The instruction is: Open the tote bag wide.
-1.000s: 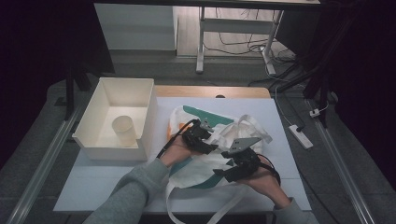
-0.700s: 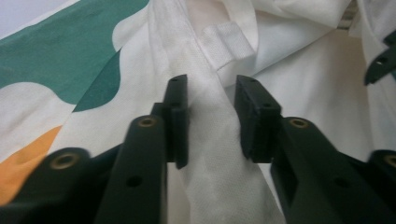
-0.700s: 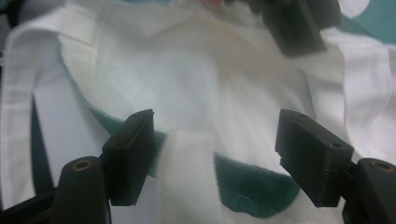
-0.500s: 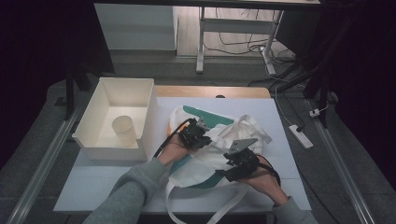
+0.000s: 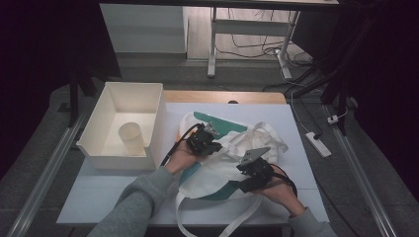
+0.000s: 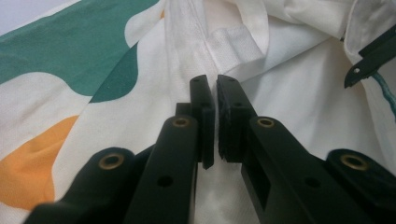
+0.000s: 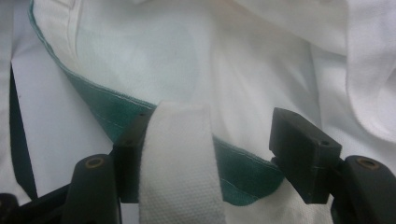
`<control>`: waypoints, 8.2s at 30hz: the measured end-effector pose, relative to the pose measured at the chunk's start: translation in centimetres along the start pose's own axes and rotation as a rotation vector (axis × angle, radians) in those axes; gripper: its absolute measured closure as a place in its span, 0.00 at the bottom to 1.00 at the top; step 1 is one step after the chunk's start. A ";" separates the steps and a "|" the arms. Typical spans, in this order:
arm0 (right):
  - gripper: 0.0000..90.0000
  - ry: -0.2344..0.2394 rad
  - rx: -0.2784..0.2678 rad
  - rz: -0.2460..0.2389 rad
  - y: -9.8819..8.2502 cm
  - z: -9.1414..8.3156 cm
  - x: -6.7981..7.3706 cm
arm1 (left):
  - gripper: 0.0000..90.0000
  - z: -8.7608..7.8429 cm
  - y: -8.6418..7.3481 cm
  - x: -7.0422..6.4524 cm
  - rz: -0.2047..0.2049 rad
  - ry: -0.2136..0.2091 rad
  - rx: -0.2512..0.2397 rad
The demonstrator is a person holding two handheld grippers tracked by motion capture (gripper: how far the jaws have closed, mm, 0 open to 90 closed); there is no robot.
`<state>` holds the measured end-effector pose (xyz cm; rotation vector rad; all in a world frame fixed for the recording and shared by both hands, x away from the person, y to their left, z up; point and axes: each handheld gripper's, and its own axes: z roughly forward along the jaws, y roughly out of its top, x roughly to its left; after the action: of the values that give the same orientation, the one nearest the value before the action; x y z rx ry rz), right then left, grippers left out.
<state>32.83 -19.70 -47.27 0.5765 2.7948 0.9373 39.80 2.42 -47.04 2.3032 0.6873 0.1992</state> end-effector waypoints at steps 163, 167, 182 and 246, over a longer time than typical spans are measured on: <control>0.99 -0.212 -0.078 0.242 0.9 2.9 -14.3 | 0.95 0.1 -1.9 3.5 -0.103 0.124 -0.026; 0.99 -0.239 -0.052 0.227 0.9 3.4 -14.5 | 0.95 0.3 -2.0 3.6 -0.104 0.128 -0.020; 0.56 -0.281 -0.176 0.216 1.6 0.2 -11.3 | 0.94 0.5 -2.3 3.9 -0.117 0.116 -0.014; 0.95 0.127 -0.128 -0.165 4.6 5.7 9.0 | 0.90 1.4 -0.4 2.9 -0.010 0.080 0.045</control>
<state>27.46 -9.61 -49.11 0.2731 2.8116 1.1427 42.59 3.38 -48.44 2.3443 0.7502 0.2750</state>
